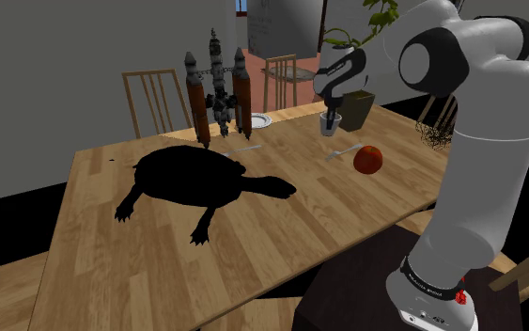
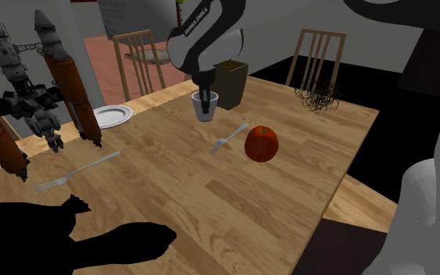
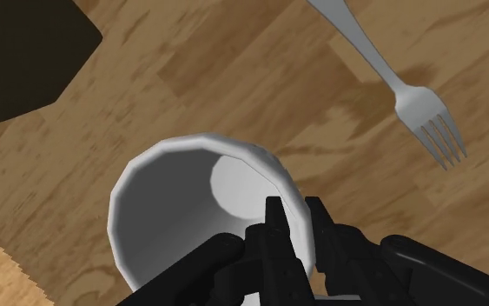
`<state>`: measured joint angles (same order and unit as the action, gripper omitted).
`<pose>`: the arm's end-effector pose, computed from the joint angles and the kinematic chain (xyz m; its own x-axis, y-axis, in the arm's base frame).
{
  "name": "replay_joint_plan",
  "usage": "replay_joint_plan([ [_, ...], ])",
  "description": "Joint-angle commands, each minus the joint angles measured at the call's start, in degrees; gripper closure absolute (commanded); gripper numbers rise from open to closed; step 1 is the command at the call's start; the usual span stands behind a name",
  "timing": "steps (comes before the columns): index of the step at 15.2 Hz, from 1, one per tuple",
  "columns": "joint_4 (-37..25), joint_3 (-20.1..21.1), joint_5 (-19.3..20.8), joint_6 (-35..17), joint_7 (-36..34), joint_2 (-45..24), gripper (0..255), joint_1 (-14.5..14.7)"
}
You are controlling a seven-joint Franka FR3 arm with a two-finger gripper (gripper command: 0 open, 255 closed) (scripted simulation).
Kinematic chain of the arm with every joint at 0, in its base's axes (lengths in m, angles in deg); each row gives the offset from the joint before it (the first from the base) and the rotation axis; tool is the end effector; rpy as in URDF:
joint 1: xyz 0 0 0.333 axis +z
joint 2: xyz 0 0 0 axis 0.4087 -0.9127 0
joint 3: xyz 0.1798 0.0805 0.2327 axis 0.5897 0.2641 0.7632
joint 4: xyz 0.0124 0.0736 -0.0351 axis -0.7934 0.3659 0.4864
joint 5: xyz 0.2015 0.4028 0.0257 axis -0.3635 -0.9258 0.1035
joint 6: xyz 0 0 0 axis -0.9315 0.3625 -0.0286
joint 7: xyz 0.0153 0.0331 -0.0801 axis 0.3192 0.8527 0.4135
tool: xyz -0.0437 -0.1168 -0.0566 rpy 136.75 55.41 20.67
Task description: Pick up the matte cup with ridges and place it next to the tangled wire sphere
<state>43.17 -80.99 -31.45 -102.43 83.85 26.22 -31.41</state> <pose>0.5241 -0.4204 0.3238 0.9276 0.3730 -0.0198 0.3686 -0.9054 0.2107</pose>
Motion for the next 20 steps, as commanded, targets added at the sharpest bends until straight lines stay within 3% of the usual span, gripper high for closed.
replay_joint_plan([
  [1,-0.71,-0.22,0.48,1.43,-0.06,0.82,255,0.1],
  [20,-10.49,-0.91,2.96,15.06,-0.54,5.29,255,0.89],
])
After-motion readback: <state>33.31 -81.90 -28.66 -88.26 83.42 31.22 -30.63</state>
